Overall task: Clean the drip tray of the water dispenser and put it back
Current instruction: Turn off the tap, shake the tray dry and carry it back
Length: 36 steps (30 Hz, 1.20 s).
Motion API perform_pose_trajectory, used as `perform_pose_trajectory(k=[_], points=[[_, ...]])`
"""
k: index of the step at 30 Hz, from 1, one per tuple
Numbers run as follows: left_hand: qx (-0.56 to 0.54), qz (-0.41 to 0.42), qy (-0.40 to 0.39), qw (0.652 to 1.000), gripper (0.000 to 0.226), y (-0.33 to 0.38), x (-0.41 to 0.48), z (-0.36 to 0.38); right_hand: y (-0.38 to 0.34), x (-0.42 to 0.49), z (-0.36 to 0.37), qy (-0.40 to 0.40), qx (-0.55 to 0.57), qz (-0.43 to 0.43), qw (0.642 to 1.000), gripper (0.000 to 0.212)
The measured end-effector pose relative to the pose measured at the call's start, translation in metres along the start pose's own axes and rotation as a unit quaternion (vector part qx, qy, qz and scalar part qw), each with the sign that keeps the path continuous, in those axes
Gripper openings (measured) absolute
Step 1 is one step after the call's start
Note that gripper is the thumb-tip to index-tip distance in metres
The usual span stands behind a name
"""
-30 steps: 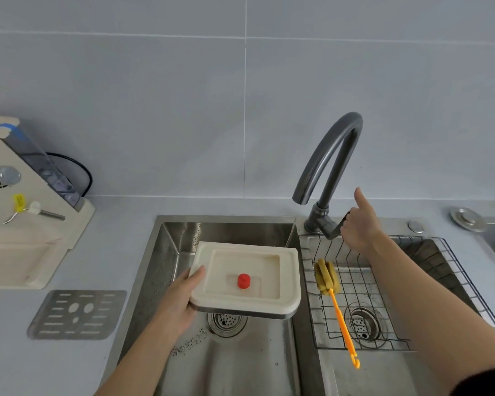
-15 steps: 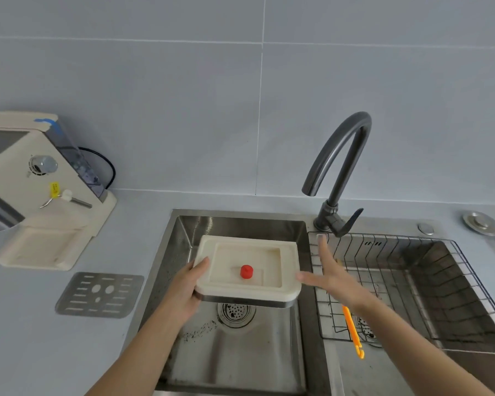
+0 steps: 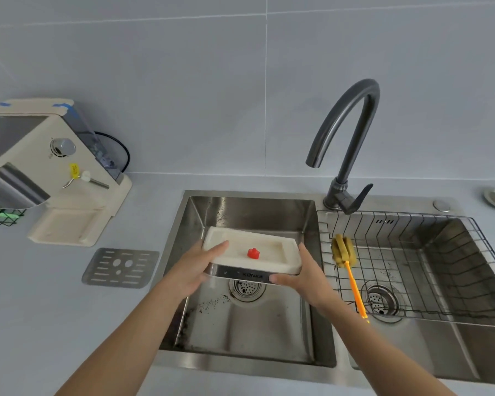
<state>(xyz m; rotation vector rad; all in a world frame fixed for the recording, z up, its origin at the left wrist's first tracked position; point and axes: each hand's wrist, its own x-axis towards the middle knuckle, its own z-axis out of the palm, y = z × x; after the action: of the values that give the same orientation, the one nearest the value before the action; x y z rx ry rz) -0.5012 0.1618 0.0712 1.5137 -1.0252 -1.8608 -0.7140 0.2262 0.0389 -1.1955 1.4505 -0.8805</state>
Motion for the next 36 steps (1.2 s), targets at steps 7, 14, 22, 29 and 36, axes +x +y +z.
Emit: perform_pose_trajectory(k=[7, 14, 22, 29, 36], points=[[0.18, 0.017, -0.008, 0.983, 0.044, 0.004, 0.0, -0.01, 0.011, 0.007, 0.006, -0.044, 0.081, 0.15, 0.984, 0.016], [0.245, -0.086, 0.027, 0.965, 0.081, 0.014, 0.014, -0.006, 0.015, 0.013, 0.015, -0.084, 0.272, 0.314, 0.906, 0.029], [0.286, -0.105, 0.04, 0.952, 0.067, 0.027, 0.018, 0.006, 0.015, 0.012, 0.012, -0.097, 0.337, 0.363, 0.863, 0.028], [0.282, -0.137, 0.034, 0.949, 0.065, 0.021, 0.017, 0.007, 0.018, 0.008, 0.011, -0.116, 0.307, 0.373, 0.868, 0.045], [0.262, -0.135, 0.045, 0.954, 0.052, 0.018, 0.015, 0.002, 0.017, 0.007, 0.011, -0.123, 0.297, 0.356, 0.877, 0.049]])
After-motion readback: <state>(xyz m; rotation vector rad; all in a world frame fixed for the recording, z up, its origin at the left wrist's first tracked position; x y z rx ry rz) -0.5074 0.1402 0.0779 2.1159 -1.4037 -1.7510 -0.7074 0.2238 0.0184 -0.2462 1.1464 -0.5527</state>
